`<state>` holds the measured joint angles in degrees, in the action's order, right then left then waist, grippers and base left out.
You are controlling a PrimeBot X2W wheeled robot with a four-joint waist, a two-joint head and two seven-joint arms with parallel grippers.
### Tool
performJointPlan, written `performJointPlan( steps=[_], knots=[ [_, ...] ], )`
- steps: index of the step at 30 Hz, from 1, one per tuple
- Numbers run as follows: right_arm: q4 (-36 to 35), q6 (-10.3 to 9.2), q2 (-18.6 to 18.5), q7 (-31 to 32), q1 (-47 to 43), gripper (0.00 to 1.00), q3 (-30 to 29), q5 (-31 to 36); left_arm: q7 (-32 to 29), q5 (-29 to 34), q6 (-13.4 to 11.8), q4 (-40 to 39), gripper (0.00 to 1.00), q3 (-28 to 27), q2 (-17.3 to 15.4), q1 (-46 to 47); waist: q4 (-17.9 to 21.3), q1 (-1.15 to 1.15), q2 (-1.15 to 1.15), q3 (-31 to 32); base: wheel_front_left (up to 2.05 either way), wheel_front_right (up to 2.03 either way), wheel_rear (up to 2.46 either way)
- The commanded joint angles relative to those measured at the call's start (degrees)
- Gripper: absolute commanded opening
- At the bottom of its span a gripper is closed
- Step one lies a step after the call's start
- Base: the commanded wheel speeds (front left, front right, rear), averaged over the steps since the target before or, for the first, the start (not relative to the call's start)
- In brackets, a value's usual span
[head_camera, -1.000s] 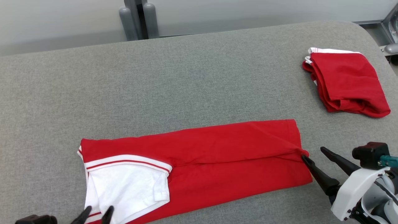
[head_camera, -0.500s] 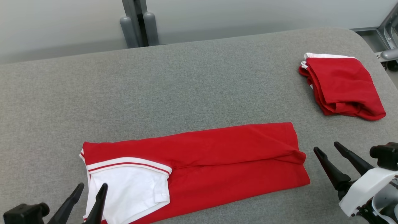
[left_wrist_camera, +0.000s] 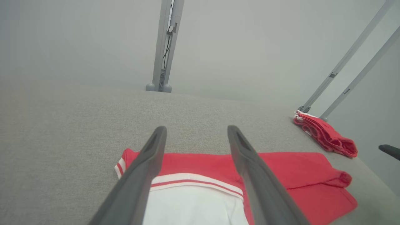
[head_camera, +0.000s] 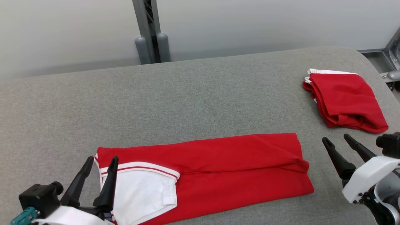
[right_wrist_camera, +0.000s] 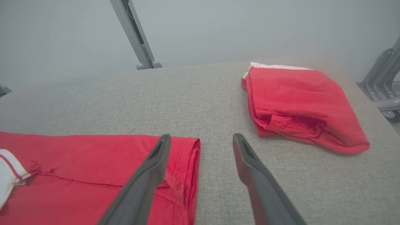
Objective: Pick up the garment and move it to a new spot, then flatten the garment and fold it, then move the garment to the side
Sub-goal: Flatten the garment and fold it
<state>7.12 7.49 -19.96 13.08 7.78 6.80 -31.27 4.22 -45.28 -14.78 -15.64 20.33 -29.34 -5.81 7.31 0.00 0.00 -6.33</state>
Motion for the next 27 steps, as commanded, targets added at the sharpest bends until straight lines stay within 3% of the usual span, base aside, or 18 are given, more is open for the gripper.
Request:
performJointPlan(
  steps=[1,12,19,27],
  knots=[
    [1.2,0.01,1.1,0.5,1.3,1.0,-1.1,1.1,0.7,0.4,-0.3,0.8,1.0,0.1,0.6,1.1,-0.7,0.0,0.0,0.6,0.0,0.0,0.0],
    [12.7,0.01,6.0,3.8,6.5,1.0,-3.0,5.1,2.4,0.8,0.3,3.9,1.0,1.6,2.8,2.2,-4.1,0.0,0.0,1.1,0.0,0.0,0.0],
    [19.1,0.01,6.4,5.7,6.9,1.0,-2.9,4.8,2.8,0.6,0.4,4.3,1.0,2.2,3.4,1.7,-6.6,0.0,0.0,0.9,0.0,0.0,0.0],
    [21.6,0.01,6.6,8.4,6.4,1.0,-1.4,2.5,3.2,0.3,0.6,4.5,1.0,2.2,3.5,1.8,-7.8,0.0,0.0,0.4,0.0,0.0,0.0]
  ],
)
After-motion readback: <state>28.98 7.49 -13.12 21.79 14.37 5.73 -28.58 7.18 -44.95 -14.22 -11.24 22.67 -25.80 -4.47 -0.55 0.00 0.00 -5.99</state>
